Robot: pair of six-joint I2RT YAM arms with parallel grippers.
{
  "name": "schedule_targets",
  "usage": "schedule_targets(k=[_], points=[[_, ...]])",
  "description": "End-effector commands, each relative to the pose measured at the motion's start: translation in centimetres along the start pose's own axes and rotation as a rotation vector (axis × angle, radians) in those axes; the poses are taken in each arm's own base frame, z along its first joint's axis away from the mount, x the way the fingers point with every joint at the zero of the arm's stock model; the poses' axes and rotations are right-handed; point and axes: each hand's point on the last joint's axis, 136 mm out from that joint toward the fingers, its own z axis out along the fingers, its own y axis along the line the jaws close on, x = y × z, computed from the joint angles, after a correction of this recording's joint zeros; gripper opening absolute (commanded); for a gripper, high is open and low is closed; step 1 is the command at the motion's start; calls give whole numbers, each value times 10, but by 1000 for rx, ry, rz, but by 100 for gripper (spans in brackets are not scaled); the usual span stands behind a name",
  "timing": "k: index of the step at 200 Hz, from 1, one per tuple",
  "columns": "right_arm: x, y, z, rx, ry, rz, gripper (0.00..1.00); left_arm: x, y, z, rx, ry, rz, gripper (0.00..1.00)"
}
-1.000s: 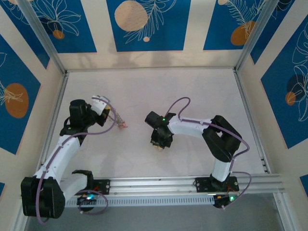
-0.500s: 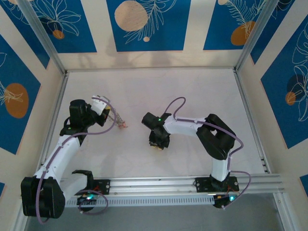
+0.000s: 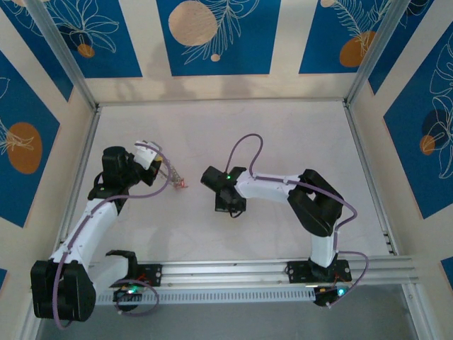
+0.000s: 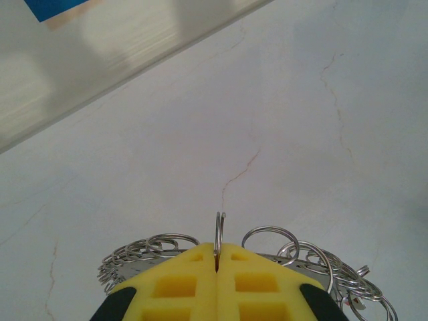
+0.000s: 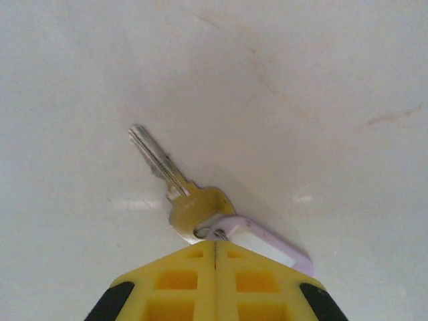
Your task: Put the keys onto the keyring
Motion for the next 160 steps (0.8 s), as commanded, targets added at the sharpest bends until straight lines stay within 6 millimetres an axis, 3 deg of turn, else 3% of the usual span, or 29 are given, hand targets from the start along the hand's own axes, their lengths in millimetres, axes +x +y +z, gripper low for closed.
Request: schedule_targets(k=[1, 32, 54, 85, 160], points=[[-10, 3, -1, -5, -46, -92, 0, -6, 2, -5, -2, -30, 6, 0], [-8, 0, -3, -73, 16, -42, 0, -7, 2, -5, -1, -33, 4, 0], [2, -6, -7, -117, 110, 93, 15, -7, 1, -6, 0, -35, 7, 0], [7, -8, -10, -184, 152, 172, 23, -7, 1, -5, 1, -34, 6, 0], [16, -3, 3, -264, 223, 226, 24, -6, 2, -4, 1, -31, 4, 0]])
